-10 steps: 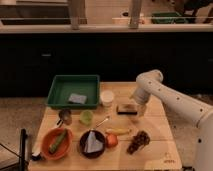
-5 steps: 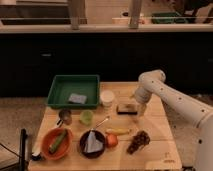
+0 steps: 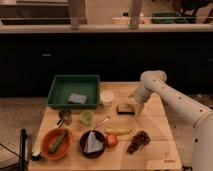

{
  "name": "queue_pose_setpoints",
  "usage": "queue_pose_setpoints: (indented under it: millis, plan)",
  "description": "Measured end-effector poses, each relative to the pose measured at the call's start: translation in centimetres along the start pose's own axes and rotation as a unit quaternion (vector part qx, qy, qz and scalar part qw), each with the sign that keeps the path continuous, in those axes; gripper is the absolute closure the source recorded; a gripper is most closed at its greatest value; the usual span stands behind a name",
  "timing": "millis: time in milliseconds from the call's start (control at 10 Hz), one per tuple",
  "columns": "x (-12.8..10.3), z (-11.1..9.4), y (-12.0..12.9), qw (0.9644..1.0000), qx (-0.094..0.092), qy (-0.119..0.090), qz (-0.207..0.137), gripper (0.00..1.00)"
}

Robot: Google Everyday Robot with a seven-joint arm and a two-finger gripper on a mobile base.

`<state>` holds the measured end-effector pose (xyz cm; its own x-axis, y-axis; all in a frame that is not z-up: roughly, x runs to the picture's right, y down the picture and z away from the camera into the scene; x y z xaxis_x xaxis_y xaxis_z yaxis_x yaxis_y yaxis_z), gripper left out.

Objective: Wipe table surface with eraser

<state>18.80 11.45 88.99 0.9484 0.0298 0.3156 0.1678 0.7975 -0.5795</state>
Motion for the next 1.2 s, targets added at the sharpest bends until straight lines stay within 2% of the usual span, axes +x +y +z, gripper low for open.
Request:
queue_pose_setpoints:
  millis: [600,1200]
  plan:
    - [-1.7,0.9,-0.1,0.9981,-0.008,-0.049,0.036,0.2]
    - [-2.6,2.3,-0.3,0.9968,-0.019,-0.061,0.047,0.2]
